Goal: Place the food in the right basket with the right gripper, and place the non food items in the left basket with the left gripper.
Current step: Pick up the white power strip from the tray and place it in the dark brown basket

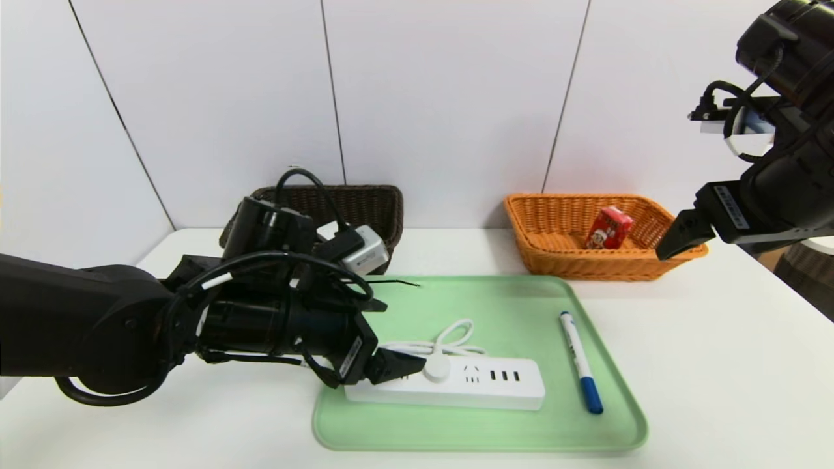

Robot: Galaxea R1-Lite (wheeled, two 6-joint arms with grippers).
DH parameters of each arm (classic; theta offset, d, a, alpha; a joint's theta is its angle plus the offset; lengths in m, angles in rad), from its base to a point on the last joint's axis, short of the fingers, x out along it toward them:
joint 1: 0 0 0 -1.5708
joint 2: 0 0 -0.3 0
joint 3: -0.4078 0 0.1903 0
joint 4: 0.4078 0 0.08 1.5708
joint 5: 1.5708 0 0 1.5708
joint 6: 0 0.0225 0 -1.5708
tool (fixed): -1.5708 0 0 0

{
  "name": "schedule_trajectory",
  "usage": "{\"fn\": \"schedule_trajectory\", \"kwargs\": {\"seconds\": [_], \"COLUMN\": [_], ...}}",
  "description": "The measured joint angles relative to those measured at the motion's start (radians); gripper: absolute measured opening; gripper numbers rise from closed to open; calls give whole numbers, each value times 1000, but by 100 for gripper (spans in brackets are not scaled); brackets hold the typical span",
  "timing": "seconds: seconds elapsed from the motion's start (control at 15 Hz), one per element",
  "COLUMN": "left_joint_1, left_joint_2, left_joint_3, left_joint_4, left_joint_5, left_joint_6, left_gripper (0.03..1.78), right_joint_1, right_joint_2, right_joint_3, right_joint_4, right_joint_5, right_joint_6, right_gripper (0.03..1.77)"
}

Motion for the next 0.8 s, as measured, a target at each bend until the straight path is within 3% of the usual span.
{"fn": "schedule_trajectory", "kwargs": {"seconds": [0.8], "left_joint_1": [41], "left_joint_2": [104], "left_joint_3": [-1], "left_joint_4": [-47], "left_joint_5": [-1], "left_joint_6": [8], "left_gripper": [169], "right_joint_1": [0], "right_joint_2": [12], "right_joint_3": [-1], "right_joint_4": [-37], "right_joint_5": [-2], "right_joint_6": [2], "right_gripper": [170]}}
